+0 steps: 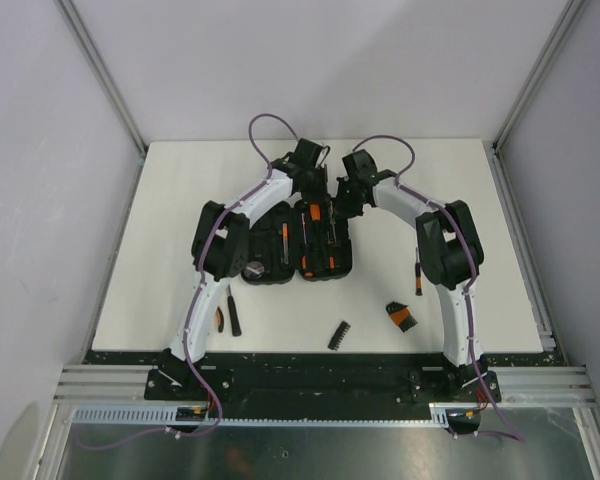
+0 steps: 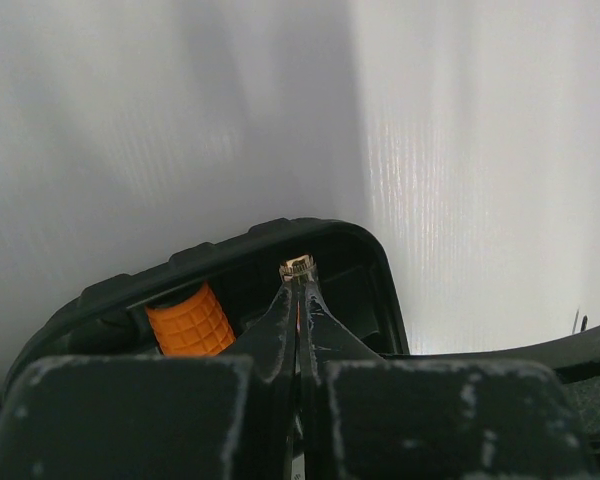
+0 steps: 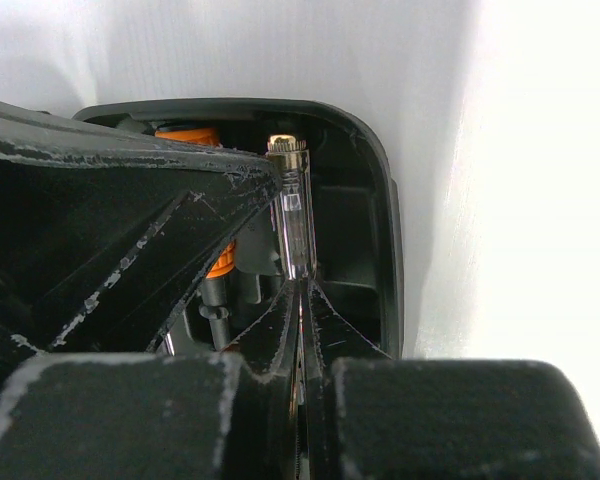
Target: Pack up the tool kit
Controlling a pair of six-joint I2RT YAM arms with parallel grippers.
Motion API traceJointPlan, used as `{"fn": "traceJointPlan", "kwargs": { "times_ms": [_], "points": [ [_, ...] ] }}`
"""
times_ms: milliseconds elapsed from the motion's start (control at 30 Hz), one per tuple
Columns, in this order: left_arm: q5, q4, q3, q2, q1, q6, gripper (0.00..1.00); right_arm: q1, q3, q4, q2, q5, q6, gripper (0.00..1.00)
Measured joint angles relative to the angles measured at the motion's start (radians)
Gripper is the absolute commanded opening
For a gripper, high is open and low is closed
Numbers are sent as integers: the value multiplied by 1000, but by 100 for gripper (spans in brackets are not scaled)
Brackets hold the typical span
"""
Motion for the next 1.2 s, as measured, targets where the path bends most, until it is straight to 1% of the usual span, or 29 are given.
{"fn": "traceJointPlan", "kwargs": {
  "times_ms": [267,600,800,933,1200],
  "points": [
    [-10,-12,21,12,-5,0,0,4,81,-87,39,15,-3,2],
    [-11,-111,152,77,-6,0,0,4,168,-176,85,24,2,2],
    [-12,-136,180,91,-6,0,0,2,207,-216,106,18,6,2],
    [-12,-140,186,93,-6,0,1,-10,218,-229,116,-10,19,2],
    [-11,-148,195,98,-6,0,2,-55,242,-248,148,-137,47,3]
  ]
}}
